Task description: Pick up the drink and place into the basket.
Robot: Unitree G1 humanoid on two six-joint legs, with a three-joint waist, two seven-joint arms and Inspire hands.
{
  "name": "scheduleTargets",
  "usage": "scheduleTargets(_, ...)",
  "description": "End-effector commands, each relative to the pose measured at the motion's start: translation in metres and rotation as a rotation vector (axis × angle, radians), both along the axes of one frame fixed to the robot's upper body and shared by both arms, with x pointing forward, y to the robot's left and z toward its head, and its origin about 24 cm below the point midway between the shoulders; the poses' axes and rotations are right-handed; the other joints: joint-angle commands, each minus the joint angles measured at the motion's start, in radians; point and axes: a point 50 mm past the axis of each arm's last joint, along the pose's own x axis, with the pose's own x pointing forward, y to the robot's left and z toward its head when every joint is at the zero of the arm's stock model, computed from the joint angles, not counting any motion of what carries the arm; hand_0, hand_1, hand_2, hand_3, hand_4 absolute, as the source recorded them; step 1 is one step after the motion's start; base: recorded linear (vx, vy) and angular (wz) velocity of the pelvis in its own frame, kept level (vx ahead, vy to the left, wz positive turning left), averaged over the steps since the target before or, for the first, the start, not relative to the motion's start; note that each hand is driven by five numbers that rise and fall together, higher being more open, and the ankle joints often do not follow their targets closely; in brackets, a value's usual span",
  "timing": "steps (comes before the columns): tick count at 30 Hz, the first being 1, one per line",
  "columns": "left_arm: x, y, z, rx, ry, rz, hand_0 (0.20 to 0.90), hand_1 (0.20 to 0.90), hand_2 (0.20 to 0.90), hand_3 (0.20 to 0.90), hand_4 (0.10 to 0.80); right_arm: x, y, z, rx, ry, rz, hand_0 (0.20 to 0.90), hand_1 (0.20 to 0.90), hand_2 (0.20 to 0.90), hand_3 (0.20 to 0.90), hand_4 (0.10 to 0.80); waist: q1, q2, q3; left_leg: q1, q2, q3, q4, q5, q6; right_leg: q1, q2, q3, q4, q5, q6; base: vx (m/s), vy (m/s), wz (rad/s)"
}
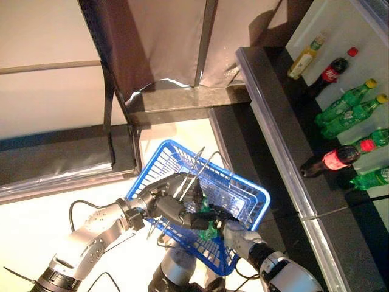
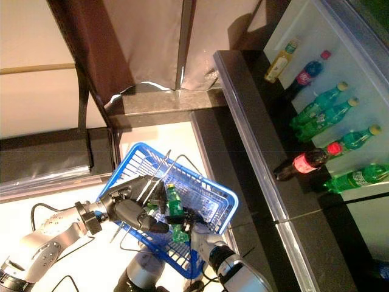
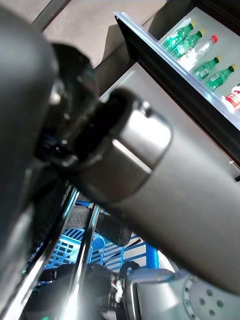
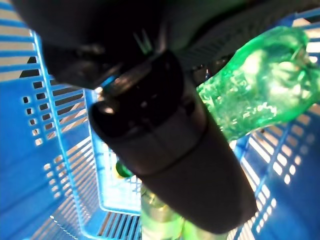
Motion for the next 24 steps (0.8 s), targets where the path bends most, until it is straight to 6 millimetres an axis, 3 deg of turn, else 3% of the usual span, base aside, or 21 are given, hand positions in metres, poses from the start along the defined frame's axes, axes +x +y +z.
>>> scheduleTargets(1,-0.02,-0.013,0.108,-0.461,-0.582,-0.177,0.3,0.3,0.3,0.2,0.1,-0.003,0.024,0.027,0.079,-0.121,-0.05,0.9,0.9,0.9,0.9,0.8,-0.035,0.008,-0.099,-0.113,-0.042,-0.006,-0.007,0.113,0.072,0.06,0.102,-0.015,0.028,0.02,-0.105,-0.012,-0.029,-0.03)
scheduleTargets(8,-0.027,0.002,0.106,-0.495,-0.599,-0.122,0.3,0.3,0.3,0.2,0.1,0.001,0.005,0.075,0.026,-0.383,-0.049,0.9,0.9,0.9,0.9,0.8,-0.074,-0.012,-0.096,-0.116,-0.028,0.014,-0.013,0.117,0.072,0.044,0.107,-0.002,0.033,0.023,-0.1,-0.013,-0.014,-0.05)
scheduleTargets(10,-0.031,0.009,0.105,-0.495,-0.605,-0.083,0.3,0.3,0.3,0.2,0.1,0.002,-0.009,0.107,0.004,-0.518,-0.01,0.9,0.9,0.9,0.9,0.8,-0.091,-0.02,-0.098,-0.118,-0.022,0.026,-0.014,0.117,0.071,0.039,0.108,0.003,0.035,0.024,-0.096,-0.012,-0.008,-0.18)
scheduleTargets(12,-0.031,0.013,0.105,-0.495,-0.603,-0.06,0.3,0.3,0.3,0.2,0.1,0.001,-0.015,0.119,-0.007,-0.574,0.015,0.9,0.9,0.9,0.9,0.8,-0.098,-0.023,-0.099,-0.118,-0.019,0.031,-0.015,0.118,0.07,0.037,0.108,0.005,0.036,0.025,-0.094,-0.001,-0.003,-0.13)
scheduleTargets(13,-0.032,0.015,0.104,-0.496,-0.6,-0.051,0.3,0.3,0.3,0.2,0.1,-0.001,-0.018,0.125,-0.01,-0.587,0.022,0.9,0.9,0.9,0.9,0.8,-0.102,-0.024,-0.1,-0.117,-0.017,0.033,-0.016,0.118,0.07,0.037,0.109,0.006,0.035,0.026,-0.093,0.0,0.0,0.0)
scheduleTargets(15,-0.036,0.027,0.101,-0.546,-0.565,0.019,0.3,0.3,0.3,0.2,0.1,-0.011,-0.042,0.154,-0.044,-0.733,0.074,0.9,0.9,0.9,0.9,0.8,-0.131,-0.029,-0.11,-0.114,-0.007,0.049,-0.027,0.125,0.069,0.031,0.111,0.01,0.032,0.03,-0.087,0.0,0.0,0.0)
scheduleTargets(20,-0.04,0.038,0.095,-0.578,-0.543,0.088,0.3,0.3,0.3,0.2,0.1,-0.024,-0.054,0.177,0.015,-0.844,0.14,0.9,0.9,0.9,0.9,0.8,-0.156,-0.033,-0.123,-0.111,0.001,0.068,-0.028,0.122,0.067,0.028,0.114,0.016,0.031,0.03,-0.084,0.01,0.014,-0.1)
scheduleTargets(24,-0.044,0.05,0.088,-0.549,-0.522,0.174,0.3,0.3,0.3,0.2,0.1,-0.039,-0.06,0.205,0.165,-0.988,0.255,0.9,0.9,0.9,0.9,0.8,-0.177,-0.029,-0.139,-0.101,0.009,0.09,-0.031,0.121,0.064,0.033,0.114,0.024,0.028,0.024,-0.084,0.022,0.042,-0.1)
